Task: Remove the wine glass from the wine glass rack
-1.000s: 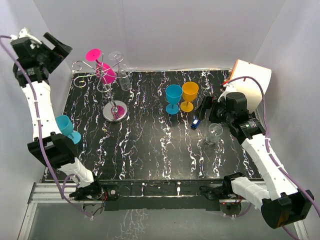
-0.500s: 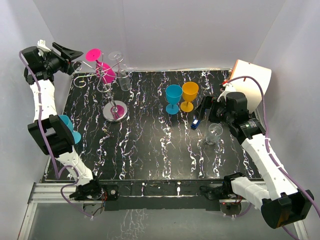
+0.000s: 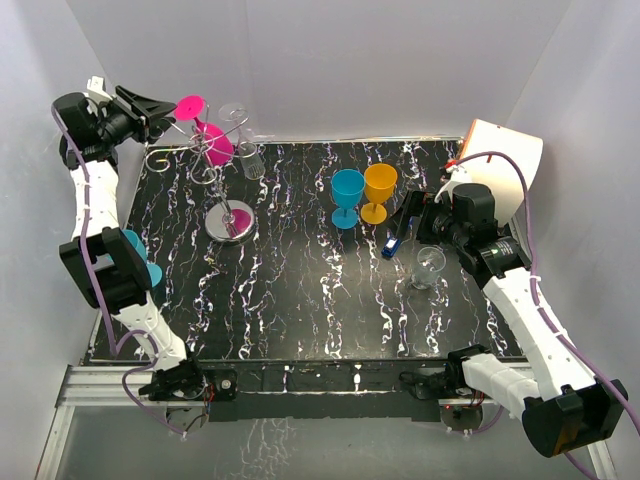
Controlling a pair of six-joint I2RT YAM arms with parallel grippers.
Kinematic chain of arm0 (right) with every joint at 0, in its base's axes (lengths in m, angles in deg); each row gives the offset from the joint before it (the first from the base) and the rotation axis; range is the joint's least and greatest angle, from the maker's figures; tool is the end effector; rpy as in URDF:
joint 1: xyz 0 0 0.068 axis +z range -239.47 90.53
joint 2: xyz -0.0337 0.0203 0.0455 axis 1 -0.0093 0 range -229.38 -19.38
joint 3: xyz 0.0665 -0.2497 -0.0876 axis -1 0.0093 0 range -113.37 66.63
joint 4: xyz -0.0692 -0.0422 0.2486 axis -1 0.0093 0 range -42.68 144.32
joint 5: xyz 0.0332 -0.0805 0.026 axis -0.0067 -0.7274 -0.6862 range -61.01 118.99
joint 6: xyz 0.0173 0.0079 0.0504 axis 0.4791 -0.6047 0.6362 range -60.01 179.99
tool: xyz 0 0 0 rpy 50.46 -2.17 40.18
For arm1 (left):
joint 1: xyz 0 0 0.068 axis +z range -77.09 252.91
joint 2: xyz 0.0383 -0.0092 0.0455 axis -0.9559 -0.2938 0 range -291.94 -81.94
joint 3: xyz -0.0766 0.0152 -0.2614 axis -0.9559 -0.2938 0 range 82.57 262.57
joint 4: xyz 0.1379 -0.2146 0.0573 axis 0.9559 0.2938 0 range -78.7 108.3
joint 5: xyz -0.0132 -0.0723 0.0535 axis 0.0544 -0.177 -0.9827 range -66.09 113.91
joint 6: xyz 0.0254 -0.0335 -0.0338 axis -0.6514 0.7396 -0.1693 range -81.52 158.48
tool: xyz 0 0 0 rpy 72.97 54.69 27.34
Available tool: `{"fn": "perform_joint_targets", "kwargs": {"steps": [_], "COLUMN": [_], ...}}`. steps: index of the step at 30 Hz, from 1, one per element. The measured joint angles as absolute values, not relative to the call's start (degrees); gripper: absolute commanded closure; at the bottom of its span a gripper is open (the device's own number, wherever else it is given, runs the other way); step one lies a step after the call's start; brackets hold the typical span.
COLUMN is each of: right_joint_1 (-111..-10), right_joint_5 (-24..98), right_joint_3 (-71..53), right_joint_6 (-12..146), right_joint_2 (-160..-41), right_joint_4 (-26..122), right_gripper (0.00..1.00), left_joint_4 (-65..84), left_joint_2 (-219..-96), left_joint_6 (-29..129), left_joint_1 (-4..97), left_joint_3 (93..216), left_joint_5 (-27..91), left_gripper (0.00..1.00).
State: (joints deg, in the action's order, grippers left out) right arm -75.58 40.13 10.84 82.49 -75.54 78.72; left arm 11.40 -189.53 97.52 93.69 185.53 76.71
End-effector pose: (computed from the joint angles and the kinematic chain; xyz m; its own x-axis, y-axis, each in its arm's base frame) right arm 0.2031 0.0572 0.3340 -0.6233 0.2327 -0.7466 -0.1692 0.8920 0.4193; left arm 0.4253 0.1311 0.3973 -0.4922 -0.7413 -0.4563 0.2053 0.4105 -0.8884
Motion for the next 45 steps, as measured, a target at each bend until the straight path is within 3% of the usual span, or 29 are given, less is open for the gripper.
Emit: {"fn": "perform_joint_targets", "kwargs": {"steps": [3, 14, 24, 38, 45], "right_joint_1": [-75.6, -75.6, -75.6, -75.6, -75.6], "right_joint_5": [40.1, 40.1, 40.9, 41.3, 42.6], "right_joint_3": [10.9, 10.9, 11.0, 11.0, 11.0], "right_joint_6": [82.6, 82.6, 82.6, 82.7, 82.9], "right_joint_2": [-75.5, -75.5, -75.2, -75.2, -75.2], "right_joint_4": [78.7, 78.7, 78.6, 78.5, 78.3], "right_gripper": [0.02, 0.02, 0.01, 0.02, 0.02], "left_joint_4": [10.6, 11.7, 21.2, 36.2, 44.3], "left_joint_2": [-189.5, -189.1, -183.7, -178.7, -179.8], "left_joint_6": [98.1, 98.2, 90.8, 75.5, 64.8], "left_joint_1": [93.3, 93.0, 93.1, 93.7, 86.8], "left_joint_3": [185.5, 184.0, 182.7, 192.3, 207.4], "left_joint_5": [77.0, 75.7, 67.3, 51.4, 43.2], "left_gripper": [0.47, 0.47, 0.17, 0.21, 0.22]}}
